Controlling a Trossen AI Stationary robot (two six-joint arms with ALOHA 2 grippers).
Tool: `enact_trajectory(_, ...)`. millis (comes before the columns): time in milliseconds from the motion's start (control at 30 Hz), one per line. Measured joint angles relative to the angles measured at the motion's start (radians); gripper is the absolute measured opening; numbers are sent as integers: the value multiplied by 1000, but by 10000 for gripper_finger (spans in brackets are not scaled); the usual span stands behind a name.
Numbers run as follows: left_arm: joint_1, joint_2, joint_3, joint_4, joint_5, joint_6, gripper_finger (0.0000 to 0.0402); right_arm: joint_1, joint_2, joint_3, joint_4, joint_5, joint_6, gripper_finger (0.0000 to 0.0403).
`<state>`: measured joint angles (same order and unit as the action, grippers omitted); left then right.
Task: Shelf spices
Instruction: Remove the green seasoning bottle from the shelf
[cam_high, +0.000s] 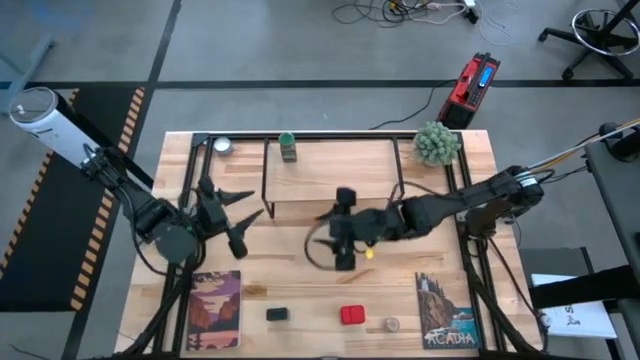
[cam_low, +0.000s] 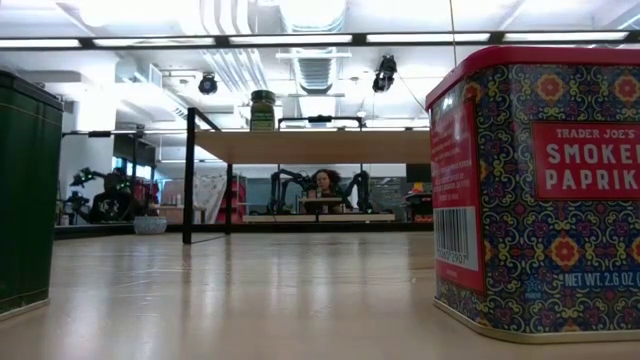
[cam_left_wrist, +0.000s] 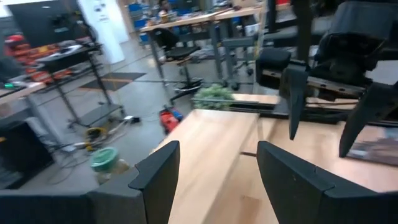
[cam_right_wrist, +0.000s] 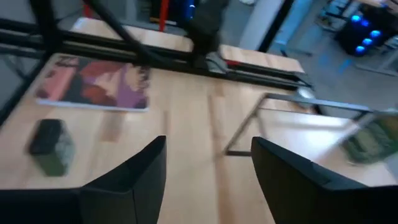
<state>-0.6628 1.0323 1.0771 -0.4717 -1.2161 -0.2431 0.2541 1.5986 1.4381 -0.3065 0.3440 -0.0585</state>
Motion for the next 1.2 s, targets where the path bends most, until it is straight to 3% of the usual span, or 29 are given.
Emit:
enact_trajectory(200,148,-27,0,-13,125,26,204,-100,-1,-4,-6,-119,-61,204)
enact_trajectory(500,252,-64,0,-113,172,26,204,-186,-9,21,8,-114,-88,202)
enact_trajectory(600,263,-79,0,-131,172,25,204,-196,-11,41,30,-94,-169,196)
enact_trajectory(733,283,-89,0,-134,173,26,204,-197,-11,73,64,-52,-206,181)
enact_trajectory(900,310,-92,-5,-136,220,46,204,-221,-10,81,55,-86,-272,147)
enact_trajectory(1200,408,-80,-8,-134,300,71,204,-426,12,79,63,-333,-171,88)
